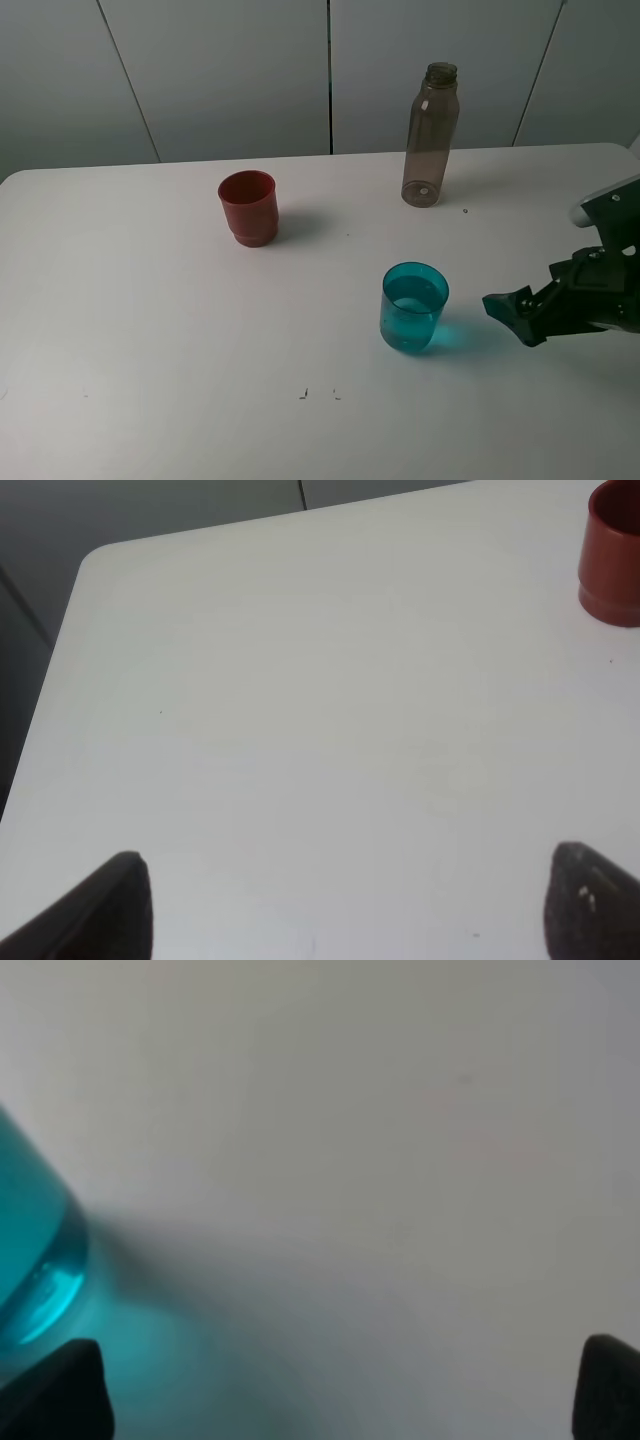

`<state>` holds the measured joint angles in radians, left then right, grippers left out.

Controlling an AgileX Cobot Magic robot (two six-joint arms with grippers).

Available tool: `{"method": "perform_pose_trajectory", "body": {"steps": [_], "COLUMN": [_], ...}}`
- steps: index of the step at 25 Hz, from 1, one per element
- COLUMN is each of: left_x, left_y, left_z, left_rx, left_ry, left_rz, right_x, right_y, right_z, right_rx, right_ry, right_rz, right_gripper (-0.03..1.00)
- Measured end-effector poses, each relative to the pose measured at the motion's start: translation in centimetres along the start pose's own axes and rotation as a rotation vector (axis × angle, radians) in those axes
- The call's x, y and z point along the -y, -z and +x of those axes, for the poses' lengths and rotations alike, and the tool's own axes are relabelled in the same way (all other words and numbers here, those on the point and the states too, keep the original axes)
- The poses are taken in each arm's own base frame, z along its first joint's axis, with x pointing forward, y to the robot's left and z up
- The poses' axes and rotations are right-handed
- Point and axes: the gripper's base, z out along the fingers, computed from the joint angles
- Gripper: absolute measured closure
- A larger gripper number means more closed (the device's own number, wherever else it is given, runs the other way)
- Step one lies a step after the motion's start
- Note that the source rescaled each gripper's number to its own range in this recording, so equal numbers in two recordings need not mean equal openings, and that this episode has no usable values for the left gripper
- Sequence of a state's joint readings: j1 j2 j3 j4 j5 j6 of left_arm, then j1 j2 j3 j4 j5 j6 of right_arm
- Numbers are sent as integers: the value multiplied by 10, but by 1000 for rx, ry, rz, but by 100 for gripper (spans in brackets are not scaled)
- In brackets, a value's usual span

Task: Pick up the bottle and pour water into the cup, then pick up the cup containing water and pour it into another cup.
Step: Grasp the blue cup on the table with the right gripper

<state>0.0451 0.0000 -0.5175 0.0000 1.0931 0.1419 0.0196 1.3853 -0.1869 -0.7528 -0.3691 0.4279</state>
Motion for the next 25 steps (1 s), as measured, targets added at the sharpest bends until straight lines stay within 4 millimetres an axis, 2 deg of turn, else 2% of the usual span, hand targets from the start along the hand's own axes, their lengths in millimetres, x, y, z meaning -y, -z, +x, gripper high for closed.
{"method": "perform_pose_trajectory", "body": {"steps": [4,7,18,25], "left_x": [0,0,0,0], "left_y": [0,0,0,0], "left_z": [0,0,0,0], "left_rx": [0,0,0,0], "left_ry": [0,0,0,0], "left_rz": [0,0,0,0], "right_x": [-5,-14,-23,-56], "right_y": [12,18,32,33], "right_z": [-1,-1,0,-2], "right_rx": [-56,-86,-99,-79], "right_ry": [49,95,-4,173], "right_rz": [95,93,76,-73], "right_gripper": [-3,-3,-3,-3]}}
